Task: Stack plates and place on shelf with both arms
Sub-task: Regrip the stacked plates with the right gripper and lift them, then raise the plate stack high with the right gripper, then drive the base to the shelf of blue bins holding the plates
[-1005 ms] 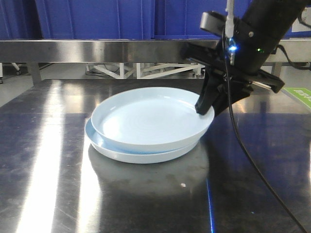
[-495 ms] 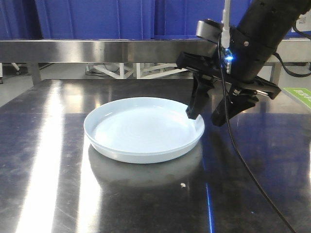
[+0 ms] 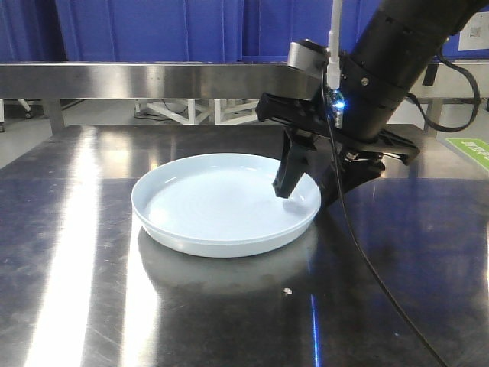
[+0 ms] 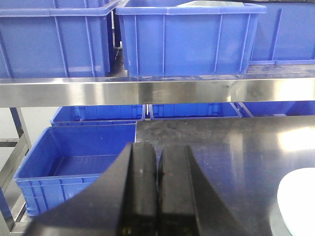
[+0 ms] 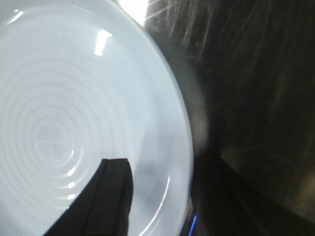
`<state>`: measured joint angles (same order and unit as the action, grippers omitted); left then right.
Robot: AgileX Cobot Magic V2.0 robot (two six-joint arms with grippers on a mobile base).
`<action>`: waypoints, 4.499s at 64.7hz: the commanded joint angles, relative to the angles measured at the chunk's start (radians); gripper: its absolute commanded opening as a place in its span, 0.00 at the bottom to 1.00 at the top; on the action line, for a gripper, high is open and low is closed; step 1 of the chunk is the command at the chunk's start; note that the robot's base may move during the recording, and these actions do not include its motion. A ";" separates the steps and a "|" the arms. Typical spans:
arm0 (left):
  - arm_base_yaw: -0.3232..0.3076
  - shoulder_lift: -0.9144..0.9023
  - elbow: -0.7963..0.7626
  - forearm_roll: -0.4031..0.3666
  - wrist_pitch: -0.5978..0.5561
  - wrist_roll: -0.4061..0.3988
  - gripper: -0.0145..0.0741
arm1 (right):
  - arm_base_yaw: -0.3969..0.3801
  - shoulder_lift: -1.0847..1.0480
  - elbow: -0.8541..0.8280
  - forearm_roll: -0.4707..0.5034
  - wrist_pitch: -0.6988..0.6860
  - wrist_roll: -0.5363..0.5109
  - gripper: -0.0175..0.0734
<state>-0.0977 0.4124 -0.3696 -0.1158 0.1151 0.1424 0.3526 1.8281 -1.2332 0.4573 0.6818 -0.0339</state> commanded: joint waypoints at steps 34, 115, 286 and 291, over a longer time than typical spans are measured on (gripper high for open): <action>0.001 0.004 -0.029 -0.003 -0.085 -0.009 0.26 | -0.002 -0.199 0.040 -0.058 -0.291 0.005 0.25; 0.001 0.004 -0.029 -0.003 -0.085 -0.009 0.26 | -0.133 -1.412 0.902 -0.350 -0.803 0.004 0.25; 0.001 0.066 -0.029 -0.003 -0.085 -0.009 0.26 | -0.133 -1.454 0.913 -0.350 -0.798 0.004 0.25; 0.001 0.066 -0.029 -0.003 -0.085 -0.009 0.26 | -0.133 -1.454 0.913 -0.350 -0.798 0.004 0.25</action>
<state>-0.0977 0.4700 -0.3696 -0.1158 0.1151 0.1424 0.2234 0.3725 -0.2876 0.1132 -0.0139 -0.0309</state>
